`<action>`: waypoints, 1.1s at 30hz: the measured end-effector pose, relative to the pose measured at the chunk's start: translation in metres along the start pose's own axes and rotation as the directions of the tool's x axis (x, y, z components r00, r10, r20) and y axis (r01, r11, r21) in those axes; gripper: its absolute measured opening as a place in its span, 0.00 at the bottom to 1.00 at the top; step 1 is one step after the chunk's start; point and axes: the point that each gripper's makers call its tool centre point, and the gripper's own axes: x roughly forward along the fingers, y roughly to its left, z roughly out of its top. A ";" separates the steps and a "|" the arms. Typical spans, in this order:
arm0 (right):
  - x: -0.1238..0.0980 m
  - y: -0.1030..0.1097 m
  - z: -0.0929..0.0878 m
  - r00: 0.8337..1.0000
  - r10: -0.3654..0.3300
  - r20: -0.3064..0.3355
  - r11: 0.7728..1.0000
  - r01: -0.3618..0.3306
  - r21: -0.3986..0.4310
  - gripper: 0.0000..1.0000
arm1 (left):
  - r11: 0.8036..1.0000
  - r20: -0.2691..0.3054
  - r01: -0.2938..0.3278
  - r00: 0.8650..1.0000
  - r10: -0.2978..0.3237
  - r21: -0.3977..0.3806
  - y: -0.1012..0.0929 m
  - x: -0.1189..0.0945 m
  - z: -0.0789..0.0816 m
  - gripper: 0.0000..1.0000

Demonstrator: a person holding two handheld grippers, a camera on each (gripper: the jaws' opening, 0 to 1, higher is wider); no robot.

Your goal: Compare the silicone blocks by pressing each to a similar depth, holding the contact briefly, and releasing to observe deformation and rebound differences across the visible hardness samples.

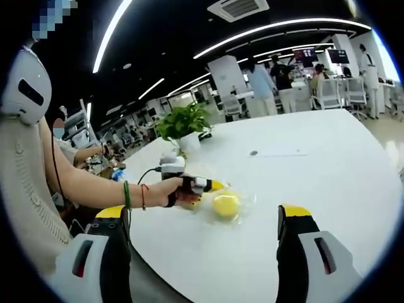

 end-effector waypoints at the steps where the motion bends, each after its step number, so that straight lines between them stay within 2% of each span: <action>1: 0.000 0.000 0.000 1.000 0.000 -0.001 1.000 0.000 0.001 0.91 | 1.000 -0.002 -0.005 1.000 0.005 0.005 0.002 0.000 0.000 0.00; 5: 0.002 -0.002 -0.002 1.000 0.000 -0.003 1.000 0.000 0.005 0.91 | 0.996 -0.019 -0.054 0.998 0.055 0.066 0.013 0.002 -0.002 0.00; 8: 0.005 -0.002 -0.003 1.000 0.006 -0.008 1.000 -0.006 0.007 0.91 | 0.995 -0.026 -0.065 0.997 0.067 0.078 0.019 0.003 -0.004 0.00; 13: 0.007 -0.002 -0.002 1.000 0.011 -0.011 1.000 -0.011 0.003 0.90 | 0.984 -0.037 -0.090 0.995 0.097 0.153 0.026 0.006 -0.007 0.00; 16: 0.007 -0.003 -0.001 1.000 0.012 -0.007 1.000 -0.012 0.000 0.90 | 0.971 -0.045 -0.094 0.993 0.107 0.218 0.026 0.007 -0.005 0.00; 18: 0.007 -0.003 -0.001 1.000 0.011 -0.007 1.000 -0.011 0.000 0.90 | 0.955 -0.059 -0.079 0.993 0.100 0.286 0.024 0.007 -0.005 0.00; 20: 0.007 -0.003 0.000 1.000 0.011 -0.005 1.000 -0.011 0.000 0.90 | 0.953 -0.064 -0.085 0.992 0.108 0.292 0.024 0.006 -0.004 0.00; 21: 0.007 -0.003 0.000 1.000 0.013 -0.006 1.000 -0.013 0.000 0.90 | 0.945 -0.067 -0.089 0.991 0.115 0.314 0.025 0.005 -0.004 0.01; 25: 0.007 0.001 -0.001 1.000 0.019 -0.013 1.000 -0.019 -0.010 0.89 | 0.851 -0.065 -0.100 0.986 0.155 0.515 0.025 -0.002 -0.001 0.06; 26: 0.008 0.002 -0.002 1.000 0.023 -0.014 1.000 -0.023 -0.011 0.89 | 0.822 -0.063 -0.110 0.983 0.174 0.559 0.025 -0.006 0.000 0.08; 28: 0.008 0.003 -0.002 1.000 0.025 -0.012 1.000 -0.025 -0.015 0.88 | 0.775 -0.064 -0.106 0.981 0.186 0.623 0.025 -0.008 0.002 0.11; 29: 0.008 0.004 -0.004 1.000 0.024 -0.015 1.000 -0.025 -0.016 0.88 | 0.741 -0.059 -0.113 0.978 0.202 0.662 0.027 -0.010 0.004 0.13; 31: 0.007 0.005 -0.007 0.999 0.026 -0.021 1.000 -0.026 -0.012 0.88 | 0.705 -0.066 -0.106 0.975 0.212 0.701 0.024 -0.016 0.003 0.18; 32: 0.007 0.006 -0.008 0.999 0.028 -0.021 1.000 -0.028 -0.012 0.88 | 0.676 -0.059 -0.113 0.972 0.225 0.729 0.024 -0.019 0.004 0.20; 33: 0.006 0.008 -0.010 0.999 0.028 -0.019 0.999 -0.028 -0.014 0.88 | 0.655 -0.053 -0.112 0.973 0.226 0.747 0.024 -0.021 0.005 0.23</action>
